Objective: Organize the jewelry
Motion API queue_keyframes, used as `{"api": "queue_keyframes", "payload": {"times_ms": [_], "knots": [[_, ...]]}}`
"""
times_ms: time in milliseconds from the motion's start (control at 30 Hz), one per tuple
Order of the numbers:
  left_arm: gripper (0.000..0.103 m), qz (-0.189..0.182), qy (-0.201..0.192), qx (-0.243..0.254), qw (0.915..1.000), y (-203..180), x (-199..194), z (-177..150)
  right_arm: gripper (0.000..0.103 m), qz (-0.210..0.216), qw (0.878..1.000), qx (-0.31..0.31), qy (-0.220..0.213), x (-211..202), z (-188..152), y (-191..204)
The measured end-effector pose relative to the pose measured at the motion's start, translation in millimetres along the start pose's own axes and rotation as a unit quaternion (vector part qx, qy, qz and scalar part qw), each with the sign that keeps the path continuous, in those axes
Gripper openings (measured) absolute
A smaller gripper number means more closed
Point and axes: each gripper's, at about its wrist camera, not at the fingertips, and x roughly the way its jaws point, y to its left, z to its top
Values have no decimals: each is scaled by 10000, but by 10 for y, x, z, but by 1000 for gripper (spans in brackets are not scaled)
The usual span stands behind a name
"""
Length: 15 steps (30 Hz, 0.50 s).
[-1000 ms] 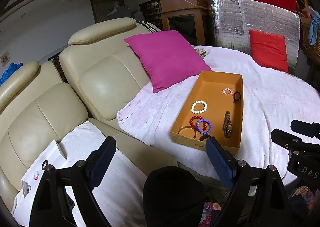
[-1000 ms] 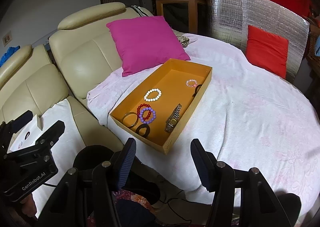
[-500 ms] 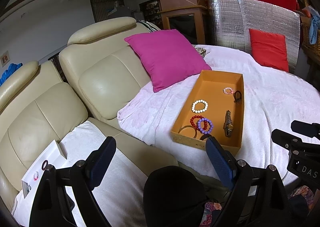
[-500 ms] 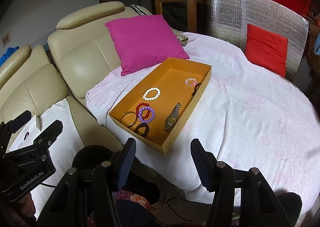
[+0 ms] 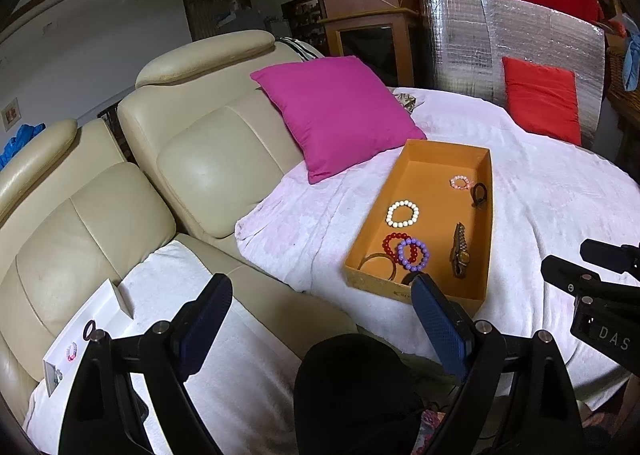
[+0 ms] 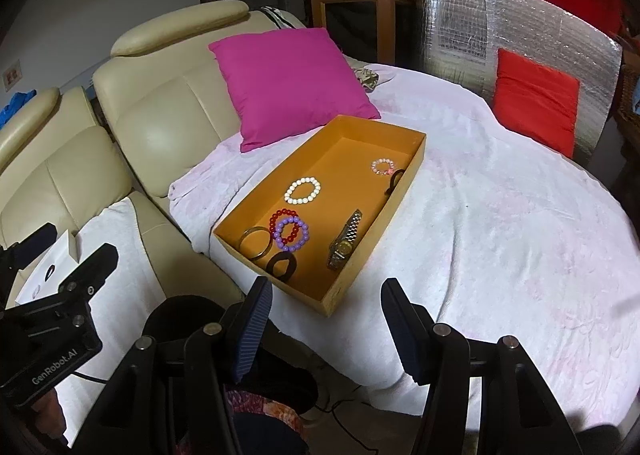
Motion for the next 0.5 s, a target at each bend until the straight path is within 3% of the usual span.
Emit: {"api": "queue_keyframes", "payload": {"times_ms": [500], "knots": [[91,138,99,321,9993,-274,148,141,61,211,9996,188,19,283,120,-215]]}}
